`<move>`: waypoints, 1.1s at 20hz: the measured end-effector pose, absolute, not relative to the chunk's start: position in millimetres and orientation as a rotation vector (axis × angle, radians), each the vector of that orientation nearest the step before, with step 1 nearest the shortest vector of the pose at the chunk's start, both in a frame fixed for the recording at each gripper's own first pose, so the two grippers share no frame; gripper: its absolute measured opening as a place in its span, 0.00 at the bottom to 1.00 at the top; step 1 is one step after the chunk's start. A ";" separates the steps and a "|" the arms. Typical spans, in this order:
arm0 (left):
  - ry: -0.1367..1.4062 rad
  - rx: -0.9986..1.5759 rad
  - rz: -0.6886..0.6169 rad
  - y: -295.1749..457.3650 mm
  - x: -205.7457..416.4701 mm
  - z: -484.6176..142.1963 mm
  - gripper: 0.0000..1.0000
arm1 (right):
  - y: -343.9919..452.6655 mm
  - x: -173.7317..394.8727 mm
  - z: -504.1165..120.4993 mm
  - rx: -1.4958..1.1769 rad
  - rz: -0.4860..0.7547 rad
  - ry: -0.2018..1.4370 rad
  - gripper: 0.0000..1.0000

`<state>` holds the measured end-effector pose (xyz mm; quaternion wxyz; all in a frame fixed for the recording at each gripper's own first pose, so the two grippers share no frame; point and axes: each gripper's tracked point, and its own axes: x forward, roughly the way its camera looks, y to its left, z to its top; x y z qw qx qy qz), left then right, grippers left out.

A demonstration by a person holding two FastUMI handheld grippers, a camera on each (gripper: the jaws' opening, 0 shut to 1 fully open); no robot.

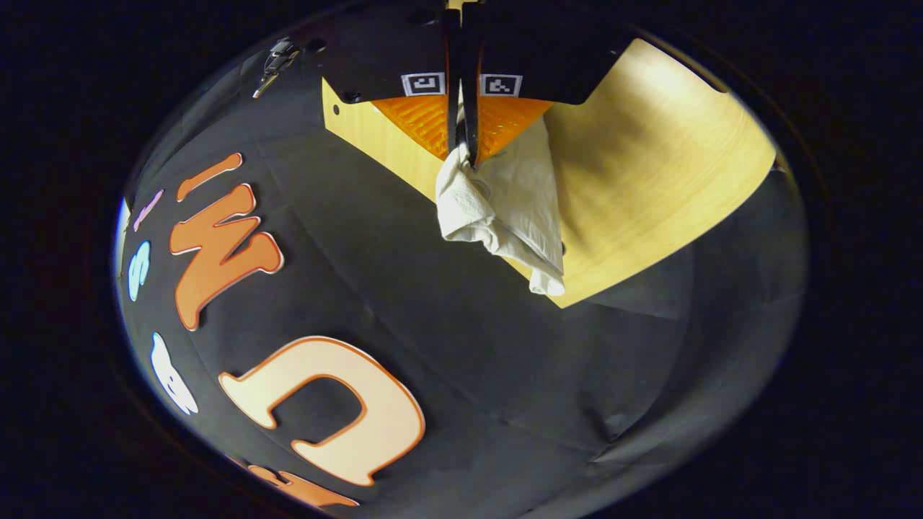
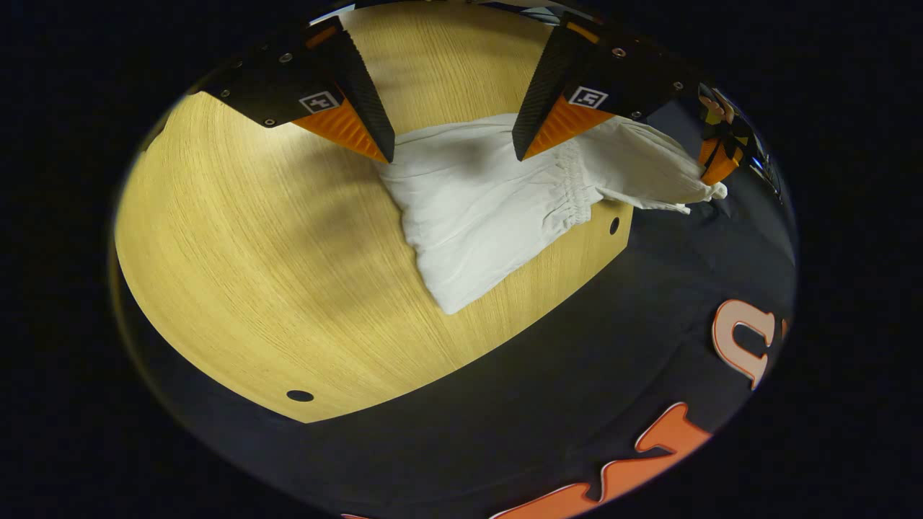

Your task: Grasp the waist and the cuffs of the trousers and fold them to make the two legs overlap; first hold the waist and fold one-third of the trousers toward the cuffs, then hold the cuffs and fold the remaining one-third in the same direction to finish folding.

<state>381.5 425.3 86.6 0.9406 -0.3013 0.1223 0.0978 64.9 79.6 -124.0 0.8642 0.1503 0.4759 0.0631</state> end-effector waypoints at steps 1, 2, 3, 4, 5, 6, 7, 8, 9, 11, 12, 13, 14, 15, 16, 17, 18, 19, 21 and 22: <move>0.252 -0.609 0.189 412.7 387.2 88.5 0.04 | 70.8 65.1 -124.0 0.319 0.127 0.995 0.99; 0.254 -0.600 0.178 400.1 392.6 90.6 0.04 | 62.5 64.9 -124.0 0.325 0.123 0.994 0.99; 0.257 -0.592 0.166 387.0 398.8 92.2 0.04 | 55.0 65.4 -124.0 0.334 0.121 0.995 0.99; 0.260 -0.584 0.154 372.4 405.4 93.3 0.04 | 47.2 65.3 -123.5 0.346 0.117 0.998 0.99; 0.263 -0.577 0.141 358.2 411.6 94.5 0.04 | 39.3 65.7 -123.0 0.358 0.116 0.999 0.99; 0.270 -0.569 0.127 342.1 419.2 93.7 0.04 | 30.8 66.1 -122.9 0.367 0.112 1.000 0.99; 0.280 -0.564 0.110 325.2 426.3 92.1 0.04 | 21.6 66.1 -123.7 0.374 0.108 1.001 0.99; 0.290 -0.558 0.094 307.5 433.4 90.0 0.04 | 12.5 65.4 -122.8 0.380 0.103 1.001 1.00; 0.302 -0.553 0.076 287.6 441.2 86.2 0.04 | 4.6 66.1 -121.6 0.388 0.098 1.002 0.99; 0.328 -0.543 0.041 252.5 458.5 77.1 0.02 | -10.0 66.6 -122.2 0.406 0.089 1.004 0.99; 0.344 -0.537 0.023 234.3 466.6 71.3 0.04 | -18.5 65.0 -122.3 0.414 0.084 1.006 0.99; 0.362 -0.530 0.003 215.8 474.2 64.6 0.04 | -27.4 63.0 -120.6 0.420 0.078 1.008 0.99; 0.381 -0.521 -0.016 197.5 480.5 57.6 0.04 | -34.2 59.9 -118.9 0.427 0.071 1.008 0.99; 0.405 -0.510 -0.033 181.9 489.2 50.3 0.04 | -37.7 58.0 -119.3 0.436 0.064 1.008 0.99; 0.428 -0.498 -0.049 167.0 498.0 41.2 0.04 | -41.7 56.1 -119.8 0.445 0.059 1.008 0.99; 0.453 -0.486 -0.063 153.0 503.2 31.1 0.04 | -43.8 57.7 -121.2 0.452 0.052 1.010 0.99; 0.477 -0.475 -0.074 139.0 506.5 21.3 0.04 | -47.6 58.4 -122.0 0.458 0.046 1.010 0.99; 0.500 -0.467 -0.083 135.1 509.6 14.4 0.04 | -49.4 58.2 -123.6 0.464 0.041 1.013 0.99; 0.545 -0.453 -0.095 121.0 514.8 -1.2 0.04 | -54.8 57.4 -123.4 0.471 0.031 1.012 0.99; 0.574 -0.447 -0.100 115.4 516.4 -8.9 0.04 | -58.9 55.7 -121.6 0.473 0.025 1.012 0.99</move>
